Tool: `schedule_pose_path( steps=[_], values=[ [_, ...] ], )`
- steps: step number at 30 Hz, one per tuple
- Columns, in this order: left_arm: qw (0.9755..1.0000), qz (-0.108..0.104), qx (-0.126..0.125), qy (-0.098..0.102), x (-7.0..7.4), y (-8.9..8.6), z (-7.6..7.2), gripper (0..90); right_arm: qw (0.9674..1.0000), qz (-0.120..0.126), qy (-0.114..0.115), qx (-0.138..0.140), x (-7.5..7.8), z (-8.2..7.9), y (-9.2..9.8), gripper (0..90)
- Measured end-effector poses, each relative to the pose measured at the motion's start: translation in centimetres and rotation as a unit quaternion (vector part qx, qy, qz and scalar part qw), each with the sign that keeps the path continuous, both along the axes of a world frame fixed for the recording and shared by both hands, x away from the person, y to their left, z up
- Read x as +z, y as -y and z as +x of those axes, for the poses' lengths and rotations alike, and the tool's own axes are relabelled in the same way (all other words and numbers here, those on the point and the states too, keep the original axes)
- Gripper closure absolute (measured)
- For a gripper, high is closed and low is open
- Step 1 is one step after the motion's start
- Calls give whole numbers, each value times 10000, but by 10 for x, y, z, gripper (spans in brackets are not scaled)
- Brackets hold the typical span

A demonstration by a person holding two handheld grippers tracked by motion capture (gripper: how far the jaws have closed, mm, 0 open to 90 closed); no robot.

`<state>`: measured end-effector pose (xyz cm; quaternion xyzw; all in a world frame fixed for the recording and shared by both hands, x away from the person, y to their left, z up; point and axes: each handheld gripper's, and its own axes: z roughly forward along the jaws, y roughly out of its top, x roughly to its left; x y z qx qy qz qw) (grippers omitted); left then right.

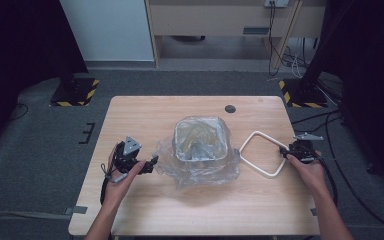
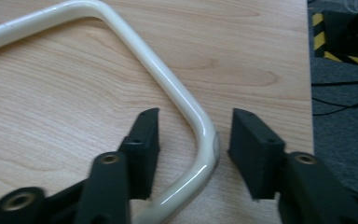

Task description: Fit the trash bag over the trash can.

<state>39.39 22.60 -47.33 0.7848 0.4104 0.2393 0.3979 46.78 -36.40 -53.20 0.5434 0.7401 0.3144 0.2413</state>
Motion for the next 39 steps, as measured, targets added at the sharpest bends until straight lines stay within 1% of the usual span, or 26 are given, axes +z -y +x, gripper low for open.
schedule_pose_path(
  steps=[2,4,5,6,7,12,14,16,20,22,25,26,30,31,34,35,37,38,39],
  values=[
    [10000,-4,15,-6,-1,-1,-1,55,10000,62,17,-15,0,-1,-1,640],
    [10000,-12,17,-9,-3,-2,-3,55,10000,36,37,-18,0,-1,-1,728],
    [10000,-17,26,-7,-3,-3,-4,55,10000,60,40,-34,0,-1,-1,740],
    [10000,-19,27,-8,-3,-4,-5,56,10000,34,35,-46,0,-1,-2,746],
    [10000,-64,46,0,-4,-5,-5,56,10000,-18,43,-24,1,-1,-2,749],
    [9999,-111,78,12,-5,-10,-6,57,9999,-109,-31,4,3,-3,-3,761],
    [9999,-129,88,28,-5,-11,-6,58,9999,-69,-56,-53,4,-5,-5,764],
    [9999,-132,73,36,-4,-10,-6,59,9999,-97,-12,-25,5,-6,-5,766],
    [9999,-131,49,90,0,-10,-7,59,10000,-68,49,-31,11,-9,-3,769],
    [9998,-150,52,127,2,-11,-9,59,9999,-99,78,-9,15,-10,-1,770],
    [9998,-128,49,155,5,-12,-11,58,9999,-40,133,-33,24,-13,4,771],
    [9998,-126,42,159,6,-12,-11,59,9998,2,191,-47,27,-14,5,771],
    [9997,-136,38,194,10,-12,-12,59,9996,-8,290,12,40,-19,10,772],
    [9997,-136,38,200,10,-12,-12,58,9995,48,306,-7,43,-20,10,772],
    [9997,-135,39,220,12,-11,-11,59,9994,35,353,38,51,-23,11,773],
    [9996,-140,38,228,13,-11,-11,59,9992,-5,390,86,52,-23,11,774],
    [9996,-151,37,238,14,-10,-11,59,9992,2,392,53,56,-25,11,774],
    [9996,-143,35,236,14,-10,-10,59,9991,-44,404,79,58,-25,12,774],
    [9996,-137,32,239,15,-10,-10,58,9992,-12,388,62,60,-25,12,774]
  ],
)
